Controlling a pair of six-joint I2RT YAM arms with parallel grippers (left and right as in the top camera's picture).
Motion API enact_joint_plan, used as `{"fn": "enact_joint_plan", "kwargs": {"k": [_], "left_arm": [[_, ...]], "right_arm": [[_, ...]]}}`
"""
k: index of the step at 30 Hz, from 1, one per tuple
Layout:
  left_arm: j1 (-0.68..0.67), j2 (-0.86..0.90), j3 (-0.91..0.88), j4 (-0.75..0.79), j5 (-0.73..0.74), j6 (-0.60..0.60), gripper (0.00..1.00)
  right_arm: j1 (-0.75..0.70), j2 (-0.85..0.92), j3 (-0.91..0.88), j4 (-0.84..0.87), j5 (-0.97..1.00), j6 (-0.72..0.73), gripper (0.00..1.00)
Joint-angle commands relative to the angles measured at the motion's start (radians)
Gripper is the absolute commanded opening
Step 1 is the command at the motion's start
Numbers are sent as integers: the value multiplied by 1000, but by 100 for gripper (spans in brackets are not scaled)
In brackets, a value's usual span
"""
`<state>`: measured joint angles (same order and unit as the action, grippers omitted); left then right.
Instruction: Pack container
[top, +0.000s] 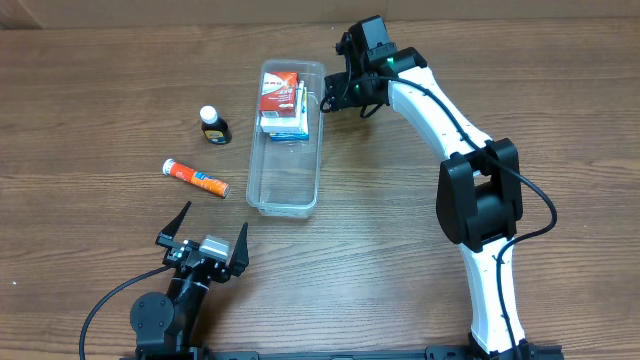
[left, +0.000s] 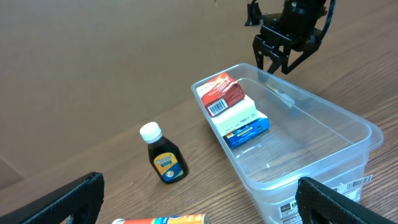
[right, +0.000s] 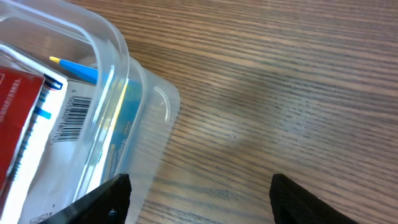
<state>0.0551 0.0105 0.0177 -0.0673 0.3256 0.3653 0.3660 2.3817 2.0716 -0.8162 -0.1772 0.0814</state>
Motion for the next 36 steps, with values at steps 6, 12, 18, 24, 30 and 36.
{"fn": "enact_joint_plan", "kwargs": {"k": [6, 12, 18, 24, 30, 36], "left_arm": [[8, -6, -3, 2, -4, -5, 100], [8, -6, 8, 253, 43, 159, 100], [32, 117, 345, -27, 8, 53, 100], [45, 681, 1065, -504, 109, 17, 100], [45, 1176, 1697, -1076, 113, 15, 100], [42, 1355, 1702, -1089, 124, -93, 100]], "right_arm": [[-84, -14, 152, -80, -22, -7, 100], [-269, -14, 220, -232, 4, -3, 100], [-420, -14, 220, -375, 3, -2, 100], [-513, -14, 220, -459, 3, 0, 100], [-539, -14, 220, -446, 3, 0, 100], [-539, -14, 220, -446, 3, 0, 100]]}}
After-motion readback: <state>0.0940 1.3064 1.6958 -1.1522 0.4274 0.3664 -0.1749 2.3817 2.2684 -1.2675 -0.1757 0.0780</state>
